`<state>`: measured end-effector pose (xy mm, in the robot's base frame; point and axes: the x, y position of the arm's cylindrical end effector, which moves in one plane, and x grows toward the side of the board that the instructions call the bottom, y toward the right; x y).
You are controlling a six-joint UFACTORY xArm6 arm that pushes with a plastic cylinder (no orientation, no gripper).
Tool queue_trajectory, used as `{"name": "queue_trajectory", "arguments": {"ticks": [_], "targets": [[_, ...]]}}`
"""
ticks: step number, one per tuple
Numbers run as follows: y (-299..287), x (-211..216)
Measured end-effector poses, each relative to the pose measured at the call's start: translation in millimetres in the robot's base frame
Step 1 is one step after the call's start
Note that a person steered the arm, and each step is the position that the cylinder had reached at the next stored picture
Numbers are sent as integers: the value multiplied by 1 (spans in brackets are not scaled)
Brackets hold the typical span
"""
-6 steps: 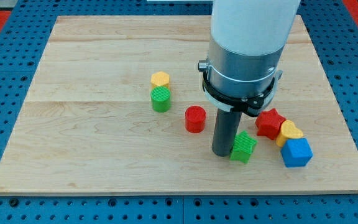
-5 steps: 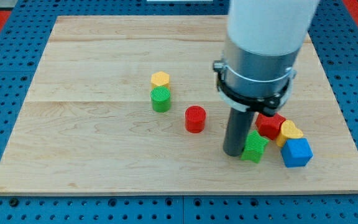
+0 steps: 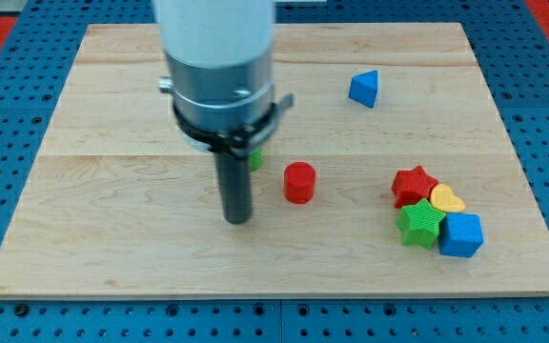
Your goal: Push the red circle closer to the red star
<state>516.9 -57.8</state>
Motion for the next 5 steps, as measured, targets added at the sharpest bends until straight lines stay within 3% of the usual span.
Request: {"name": "queue_trajectory", "arguments": {"ticks": [1,2,5], "targets": [[-7,-26],[24,-34],[100,-33]]}}
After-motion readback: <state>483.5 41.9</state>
